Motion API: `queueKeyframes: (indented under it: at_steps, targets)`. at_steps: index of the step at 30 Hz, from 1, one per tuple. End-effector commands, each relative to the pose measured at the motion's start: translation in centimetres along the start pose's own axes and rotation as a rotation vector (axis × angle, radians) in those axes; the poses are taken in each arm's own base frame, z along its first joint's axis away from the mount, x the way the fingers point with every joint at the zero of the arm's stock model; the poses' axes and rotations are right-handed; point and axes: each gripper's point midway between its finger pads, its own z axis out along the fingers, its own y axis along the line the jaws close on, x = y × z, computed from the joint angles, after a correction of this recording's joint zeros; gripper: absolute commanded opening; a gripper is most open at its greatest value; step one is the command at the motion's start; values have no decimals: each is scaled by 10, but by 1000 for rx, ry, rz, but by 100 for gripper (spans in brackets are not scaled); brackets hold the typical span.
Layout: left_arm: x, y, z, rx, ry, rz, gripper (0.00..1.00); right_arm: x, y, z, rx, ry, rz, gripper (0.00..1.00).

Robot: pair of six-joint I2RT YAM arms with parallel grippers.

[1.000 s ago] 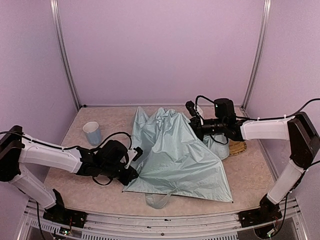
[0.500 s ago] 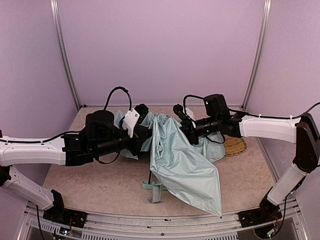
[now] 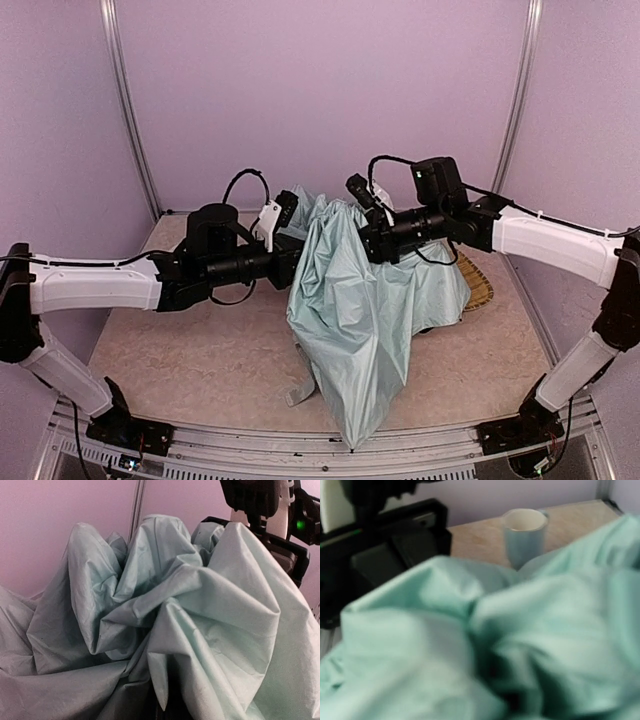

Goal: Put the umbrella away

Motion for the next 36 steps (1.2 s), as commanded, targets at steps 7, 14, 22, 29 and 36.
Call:
queueKeyframes:
  at_steps: [7,14,22,29,36]
  targets:
    - [53,85,12,-5,47,-450,0,9,-93,-1,317,70,229,97]
    - [91,131,13,-59,101,-531,0,13,-152,-78,540,26,323,100]
    - [116,157,18,-103,135,-534,0,81,-142,-90,470,132,330,100]
    - [127,164,21,-126,147,-514,0,101,-90,-92,345,84,296,100]
    - [127,165,29,-110,154,-480,0,127,-93,-67,265,33,363,100]
